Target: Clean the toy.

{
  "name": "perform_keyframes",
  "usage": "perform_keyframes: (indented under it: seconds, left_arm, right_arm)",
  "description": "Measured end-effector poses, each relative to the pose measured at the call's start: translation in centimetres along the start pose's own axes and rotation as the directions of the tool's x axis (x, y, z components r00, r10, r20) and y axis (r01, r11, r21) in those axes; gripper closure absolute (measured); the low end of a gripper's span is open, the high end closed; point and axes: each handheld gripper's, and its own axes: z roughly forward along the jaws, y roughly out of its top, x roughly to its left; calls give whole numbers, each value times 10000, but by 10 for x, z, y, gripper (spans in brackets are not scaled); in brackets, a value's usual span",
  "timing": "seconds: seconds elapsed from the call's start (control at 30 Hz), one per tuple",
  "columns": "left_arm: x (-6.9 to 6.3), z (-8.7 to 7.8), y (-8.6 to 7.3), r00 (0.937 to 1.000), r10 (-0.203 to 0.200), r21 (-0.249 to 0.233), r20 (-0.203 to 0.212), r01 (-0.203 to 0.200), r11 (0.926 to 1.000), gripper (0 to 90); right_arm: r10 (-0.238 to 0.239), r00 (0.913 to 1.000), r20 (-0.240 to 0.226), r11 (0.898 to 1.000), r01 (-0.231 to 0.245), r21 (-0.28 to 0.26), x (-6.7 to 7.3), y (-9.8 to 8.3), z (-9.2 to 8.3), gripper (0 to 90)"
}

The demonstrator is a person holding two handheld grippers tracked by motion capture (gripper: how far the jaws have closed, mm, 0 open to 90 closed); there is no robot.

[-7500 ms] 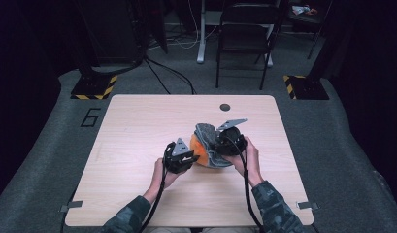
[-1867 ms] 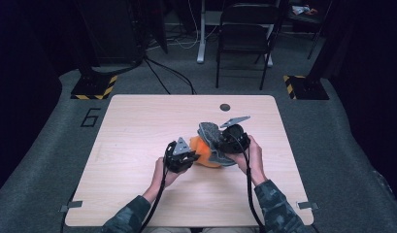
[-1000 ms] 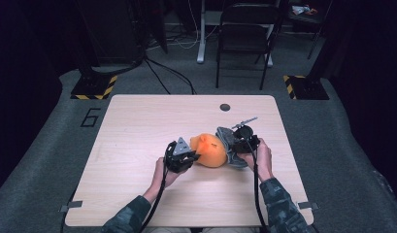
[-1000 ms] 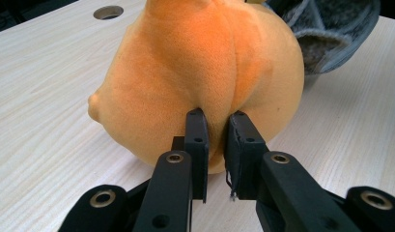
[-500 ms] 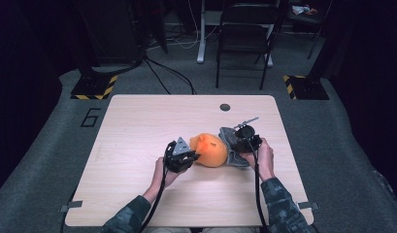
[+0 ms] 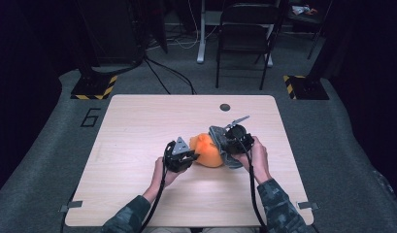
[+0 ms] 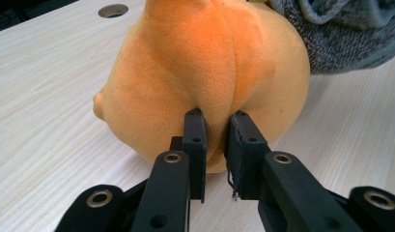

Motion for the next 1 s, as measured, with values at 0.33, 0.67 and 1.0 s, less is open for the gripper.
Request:
perform_keyframes:
  seconds: [0.33,0.67,1.0]
  left_arm:
    - [-2,4,2,9970,620,290,-462,-607,9977,463]
    - [-8,13,-5,9904,1192,256,-697,-1177,9927,747]
    - [-2,5,0,9997,-194,39,-176,195,9998,798]
  right_arm:
    - [10,10000,-15,9990,-11,-444,-8,-2,5,733]
    - [135,9994,306,9930,-98,-1173,-8,-1,12,735]
    - [249,9993,291,9885,-203,-1496,-9,0,3,735]
